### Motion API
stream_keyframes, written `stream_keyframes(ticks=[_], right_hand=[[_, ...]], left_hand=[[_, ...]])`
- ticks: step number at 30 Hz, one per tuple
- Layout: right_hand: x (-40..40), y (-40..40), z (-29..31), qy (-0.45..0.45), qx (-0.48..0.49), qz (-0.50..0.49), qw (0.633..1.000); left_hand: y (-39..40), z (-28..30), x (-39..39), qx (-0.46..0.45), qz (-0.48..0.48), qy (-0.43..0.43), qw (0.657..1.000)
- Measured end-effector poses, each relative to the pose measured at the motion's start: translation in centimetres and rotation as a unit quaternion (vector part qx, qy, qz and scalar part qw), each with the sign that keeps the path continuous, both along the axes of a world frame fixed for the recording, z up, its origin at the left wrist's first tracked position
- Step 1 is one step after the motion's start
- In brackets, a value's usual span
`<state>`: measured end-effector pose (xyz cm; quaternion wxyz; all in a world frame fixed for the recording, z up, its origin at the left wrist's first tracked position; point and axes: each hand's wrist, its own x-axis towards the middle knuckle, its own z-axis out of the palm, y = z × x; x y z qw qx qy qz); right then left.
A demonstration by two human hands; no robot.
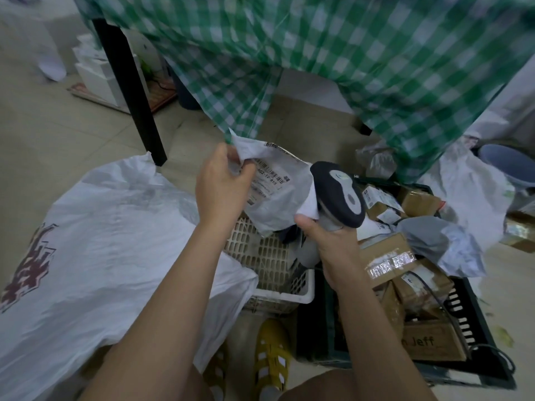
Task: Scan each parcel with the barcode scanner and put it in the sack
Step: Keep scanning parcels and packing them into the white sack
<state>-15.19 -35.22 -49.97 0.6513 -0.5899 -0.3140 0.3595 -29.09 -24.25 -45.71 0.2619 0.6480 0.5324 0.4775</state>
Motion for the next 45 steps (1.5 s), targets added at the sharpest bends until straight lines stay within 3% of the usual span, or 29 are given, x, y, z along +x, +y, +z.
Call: stream_keyframes(ticks=[3,6,12,19,25,30,45], right_hand=[[-0.3,0.9,-0.3,0.025,-0.018,-0.072,0.997],[0.4,1.6,-0.2,0.057,-0.027,-0.158,0.985],[1.8,2.3,-0.8,0.022,-0.072,-0.190,0.979],[0.8,1.6,-0.5,-0.004,-0.060,-0.173,0.983],[-1.6,-0.2,-0.4,-0.061,-0.131,0.006,0.990],[-2.7,-0.4,-0.3,-0.086,-0.155,0.072,0.982],[-2.6,-0.4,-0.1,-0.088,-0.151,0.043,0.984]], left_hand=[[-0.1,-1.1,-0.4,-0.056,-0.042,-0.013,0.997],[0.1,-1.9,-1.6,-0.148,-0.081,-0.080,0.982],[-0.4,-3.6,-5.4,-0.359,-0.216,-0.132,0.898],[0.1,-6.0,-5.5,-0.318,-0.145,-0.219,0.911],[0.8,-7.5,-4.7,-0.308,-0.122,-0.244,0.911],[0.9,-8.0,-4.5,-0.308,-0.124,-0.259,0.907],[0.9,-7.9,-4.6,-0.298,-0.152,-0.281,0.900]])
